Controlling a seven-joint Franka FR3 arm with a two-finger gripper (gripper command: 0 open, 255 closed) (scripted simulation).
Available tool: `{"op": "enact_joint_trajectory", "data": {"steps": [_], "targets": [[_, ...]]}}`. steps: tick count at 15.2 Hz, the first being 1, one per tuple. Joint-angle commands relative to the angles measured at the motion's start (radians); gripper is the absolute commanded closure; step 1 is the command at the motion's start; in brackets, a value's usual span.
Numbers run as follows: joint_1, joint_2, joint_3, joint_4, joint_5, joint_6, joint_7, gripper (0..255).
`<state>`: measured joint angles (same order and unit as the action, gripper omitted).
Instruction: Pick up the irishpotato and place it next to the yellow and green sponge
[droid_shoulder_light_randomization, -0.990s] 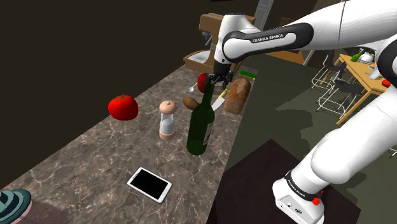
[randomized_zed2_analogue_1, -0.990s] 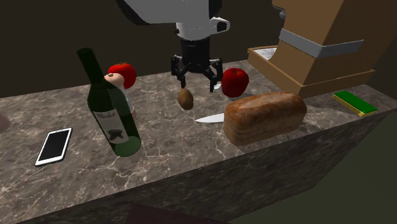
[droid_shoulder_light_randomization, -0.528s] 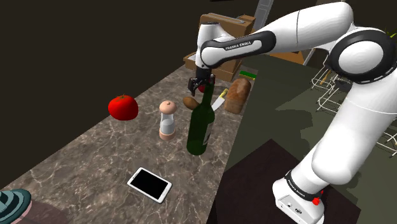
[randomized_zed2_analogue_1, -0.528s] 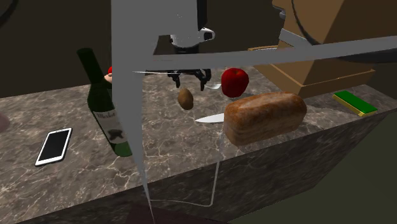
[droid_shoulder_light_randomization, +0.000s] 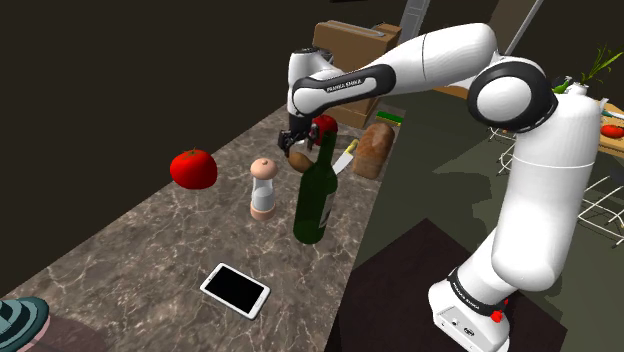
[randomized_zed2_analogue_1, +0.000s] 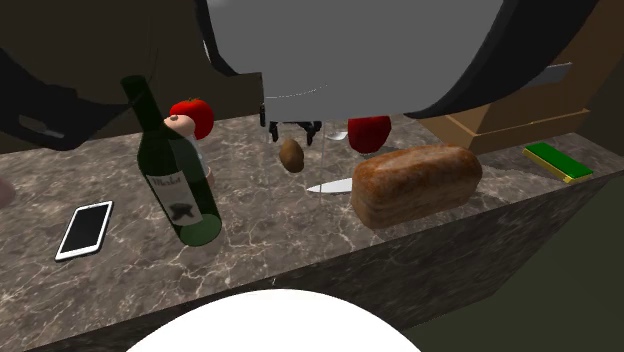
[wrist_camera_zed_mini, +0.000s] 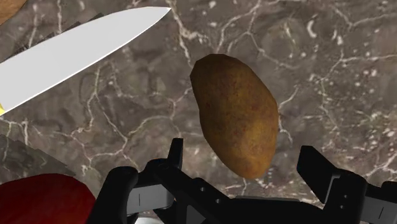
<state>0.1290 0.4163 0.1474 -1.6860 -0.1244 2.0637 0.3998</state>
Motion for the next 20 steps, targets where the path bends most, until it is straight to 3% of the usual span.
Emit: {"op": "enact_joint_trajectory", "data": {"steps": [1, 4, 12, 13, 20], "targets": [[0.002, 0.015, -0.001, -0.006, -0.003, 0.021, 0.004, 0], [0.001, 0.035, -0.004, -0.026, -0.008, 0.061, 0.007, 0], [0.001, 0.035, -0.004, -0.026, -0.008, 0.060, 0.007, 0], [0.001, 0.035, -0.004, -0.026, -0.008, 0.060, 0.007, 255], [0.001, 0.035, -0.004, -0.025, -0.008, 0.060, 0.007, 255]]}}
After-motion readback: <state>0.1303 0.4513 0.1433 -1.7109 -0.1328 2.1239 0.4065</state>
